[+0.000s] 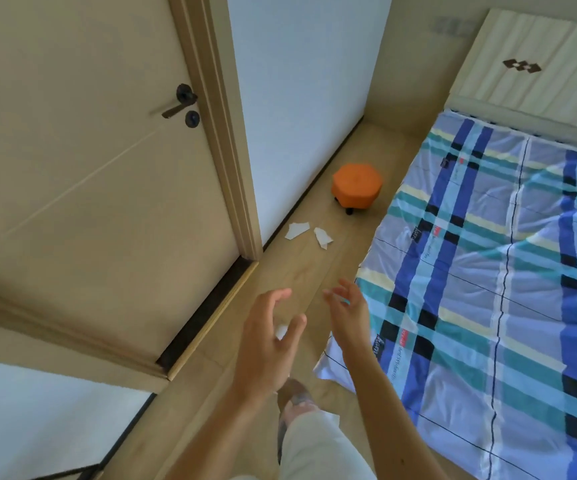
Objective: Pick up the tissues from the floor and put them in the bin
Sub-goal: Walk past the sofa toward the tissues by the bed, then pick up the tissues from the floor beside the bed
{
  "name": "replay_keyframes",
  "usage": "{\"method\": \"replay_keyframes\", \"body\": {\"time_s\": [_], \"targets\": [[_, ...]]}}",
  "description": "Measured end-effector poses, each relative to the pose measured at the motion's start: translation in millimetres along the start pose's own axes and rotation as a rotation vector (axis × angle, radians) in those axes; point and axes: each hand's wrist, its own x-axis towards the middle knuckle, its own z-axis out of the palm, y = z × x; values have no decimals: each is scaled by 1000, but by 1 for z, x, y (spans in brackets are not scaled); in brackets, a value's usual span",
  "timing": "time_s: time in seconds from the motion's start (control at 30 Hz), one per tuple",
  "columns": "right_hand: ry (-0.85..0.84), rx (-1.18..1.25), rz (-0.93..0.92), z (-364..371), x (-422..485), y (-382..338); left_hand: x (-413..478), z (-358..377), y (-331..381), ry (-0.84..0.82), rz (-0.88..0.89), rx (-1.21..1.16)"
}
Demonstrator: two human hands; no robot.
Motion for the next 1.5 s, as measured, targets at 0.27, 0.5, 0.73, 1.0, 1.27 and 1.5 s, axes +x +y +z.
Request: {"method": "replay_keyframes", "body": {"time_s": [0.27, 0.5, 0.73, 1.0, 1.27, 1.5], "targets": [[15, -2, 75, 75, 239, -56, 255, 17, -10, -114, -30, 86], [60, -29, 172, 85, 374, -85, 423, 57, -15, -269, -34, 165], [115, -130, 291, 97, 491, -21, 548, 154, -102, -489, -70, 252], [35, -399, 323, 154, 635, 139, 654, 262, -283, -615, -135, 363], [-50, -625, 218, 228, 805, 342, 766, 389, -501, -582, -120, 393], [-28, -813, 66, 267, 927, 469, 841, 479, -649, -533, -92, 464]]}}
